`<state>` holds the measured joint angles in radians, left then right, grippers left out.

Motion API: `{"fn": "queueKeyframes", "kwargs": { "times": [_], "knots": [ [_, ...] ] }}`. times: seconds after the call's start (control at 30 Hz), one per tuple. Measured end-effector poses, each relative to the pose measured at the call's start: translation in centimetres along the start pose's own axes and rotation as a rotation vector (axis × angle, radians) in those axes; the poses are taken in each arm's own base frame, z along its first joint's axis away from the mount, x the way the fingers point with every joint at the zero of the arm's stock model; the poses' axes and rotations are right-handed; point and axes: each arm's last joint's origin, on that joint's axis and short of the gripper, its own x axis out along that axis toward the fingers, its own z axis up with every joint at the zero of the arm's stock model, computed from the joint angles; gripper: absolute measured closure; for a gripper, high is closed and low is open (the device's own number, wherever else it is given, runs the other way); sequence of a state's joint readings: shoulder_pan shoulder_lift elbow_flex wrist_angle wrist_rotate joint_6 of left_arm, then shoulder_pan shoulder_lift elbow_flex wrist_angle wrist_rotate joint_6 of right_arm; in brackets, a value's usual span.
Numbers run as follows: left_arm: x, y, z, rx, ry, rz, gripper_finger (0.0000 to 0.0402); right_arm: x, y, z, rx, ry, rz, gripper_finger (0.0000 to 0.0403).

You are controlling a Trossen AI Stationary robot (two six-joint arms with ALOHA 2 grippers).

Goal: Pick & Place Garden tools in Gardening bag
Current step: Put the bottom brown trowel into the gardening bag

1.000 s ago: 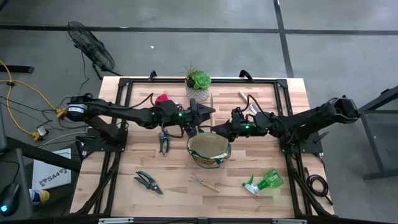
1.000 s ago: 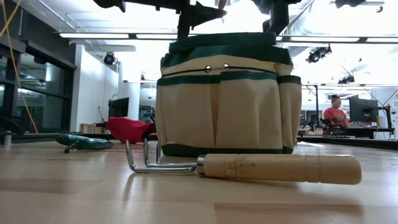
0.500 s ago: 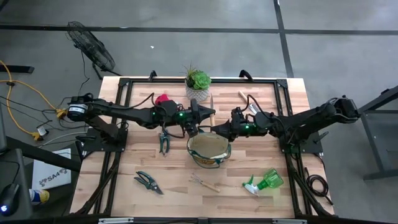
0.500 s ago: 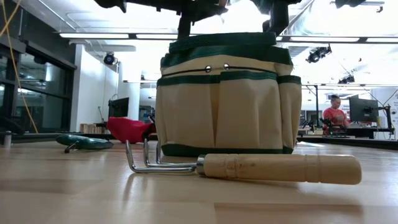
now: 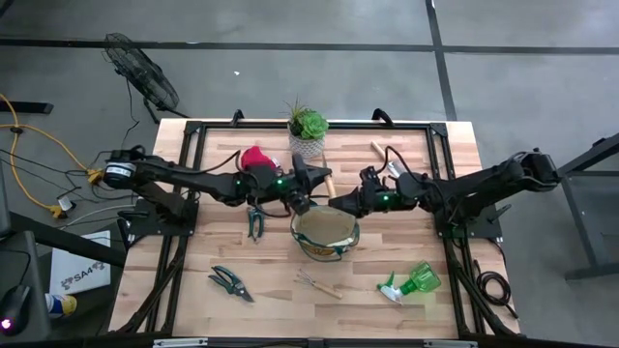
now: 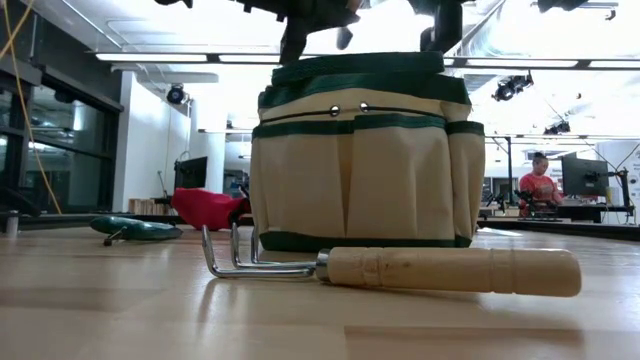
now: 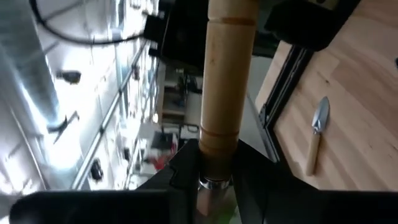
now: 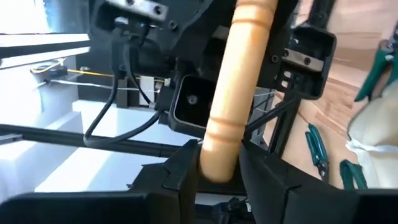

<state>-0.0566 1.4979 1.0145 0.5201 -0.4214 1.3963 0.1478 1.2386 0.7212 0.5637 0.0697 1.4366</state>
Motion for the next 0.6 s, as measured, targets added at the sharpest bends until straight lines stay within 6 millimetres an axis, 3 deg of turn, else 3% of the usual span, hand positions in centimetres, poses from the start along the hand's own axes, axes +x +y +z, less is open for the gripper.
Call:
{"fn": "queueKeyframes", "kwargs": {
  "times": [0.37, 0.6],
  "knots": [
    [-2.6, 3.6, -0.2, -0.425, 0.092, 0.135, 0.0338, -2.2, 2.0, 0.3, -0.192, 0.019, 0.022, 0.0299],
    [-3.7, 4.9, -0.6, -0.891, 0.077, 0.175, 0.0338, -3.8, 3.7, 1.0, -0.485, -0.123, 0.042, 0.0298]
  ]
}}
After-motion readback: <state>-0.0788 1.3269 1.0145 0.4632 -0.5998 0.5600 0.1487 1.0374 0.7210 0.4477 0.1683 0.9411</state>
